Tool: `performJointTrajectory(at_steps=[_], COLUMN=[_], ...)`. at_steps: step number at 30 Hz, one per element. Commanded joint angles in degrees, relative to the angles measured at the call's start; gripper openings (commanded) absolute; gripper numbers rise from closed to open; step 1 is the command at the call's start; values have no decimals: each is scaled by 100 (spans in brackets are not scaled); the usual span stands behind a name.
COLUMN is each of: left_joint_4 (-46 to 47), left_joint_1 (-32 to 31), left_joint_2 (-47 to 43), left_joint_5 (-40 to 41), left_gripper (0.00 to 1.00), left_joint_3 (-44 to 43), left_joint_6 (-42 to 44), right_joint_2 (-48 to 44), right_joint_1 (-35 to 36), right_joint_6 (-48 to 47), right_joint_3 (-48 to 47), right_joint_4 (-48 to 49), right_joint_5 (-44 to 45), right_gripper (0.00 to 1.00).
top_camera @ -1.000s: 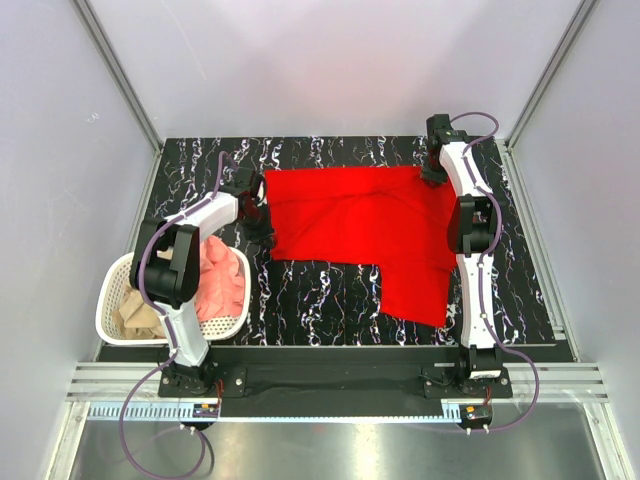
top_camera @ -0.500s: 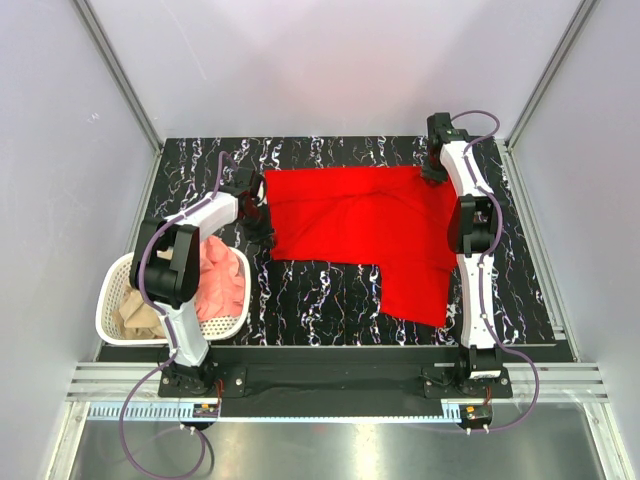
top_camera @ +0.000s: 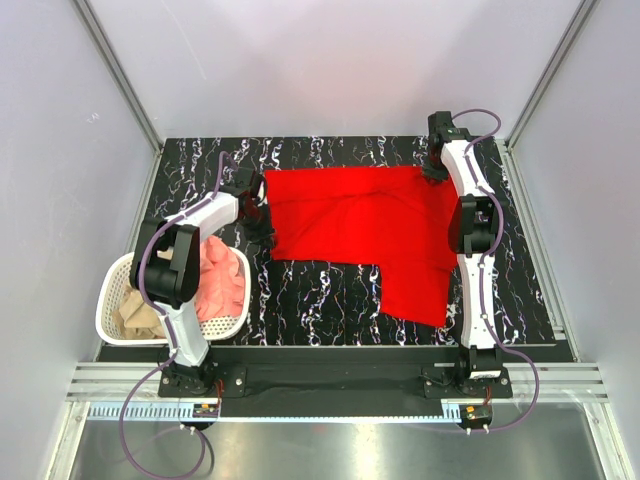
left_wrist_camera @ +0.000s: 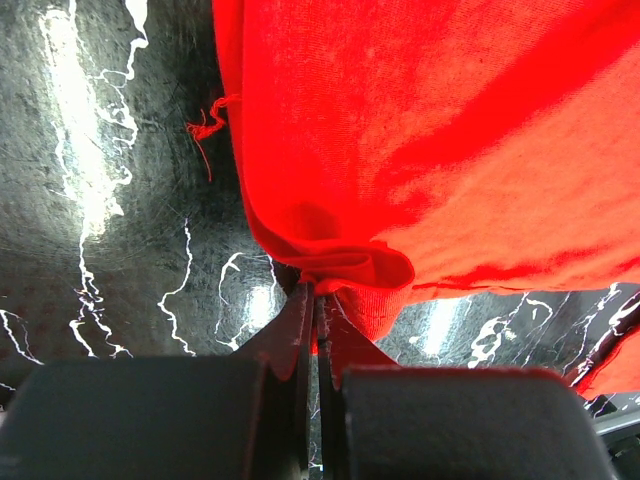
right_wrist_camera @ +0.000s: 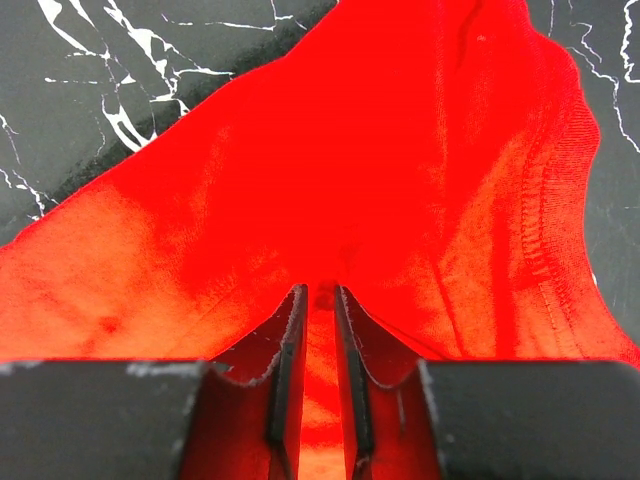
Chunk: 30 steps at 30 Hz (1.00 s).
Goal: Fold and stack the t-shirts
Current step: Fold the tshirt
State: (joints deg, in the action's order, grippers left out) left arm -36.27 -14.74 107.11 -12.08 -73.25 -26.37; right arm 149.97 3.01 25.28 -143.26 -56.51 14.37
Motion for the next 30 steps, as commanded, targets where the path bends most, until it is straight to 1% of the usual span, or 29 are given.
performJointTrajectory(at_steps=[1,8,13,17,20,21,25,27,30], left_joint_4=[164,173,191,191,191,191,208,208,217], left_joint_1=[-37,-55,-81,-99,-108,-116,-125,-125,-125], left_joint_2=[-6,-6,-6,3,12,20,12,12,-6], left_joint_5=[-155,-155,-155,-146,-146,-146,-137,-137,-128], left_gripper=[0,0,0,0,0,0,0,0,0], left_joint_3=[-49,-14,-31,-31,-31,-40,-31,-31,-14], left_joint_6=[62,44,18,0,-8,-8,-26,-26,-35], right_joint_2=[-293,-232,-196,-179,-161,-161,-153,-144,-117], right_joint_1=[-28,-28,-28,-37,-37,-37,-28,-28,-37], right_joint_6=[3,-5,3,30,39,39,47,30,4], right_joint_3=[-149,-114,-132,-141,-123,-106,17,53,18], right_joint_4=[-35,-27,8,0,-18,-18,-35,-27,-35], right_joint_5=[31,-22,-101,-127,-172,-180,-180,-189,-172], right_gripper=[24,23,20,15,19,23,27,27,21])
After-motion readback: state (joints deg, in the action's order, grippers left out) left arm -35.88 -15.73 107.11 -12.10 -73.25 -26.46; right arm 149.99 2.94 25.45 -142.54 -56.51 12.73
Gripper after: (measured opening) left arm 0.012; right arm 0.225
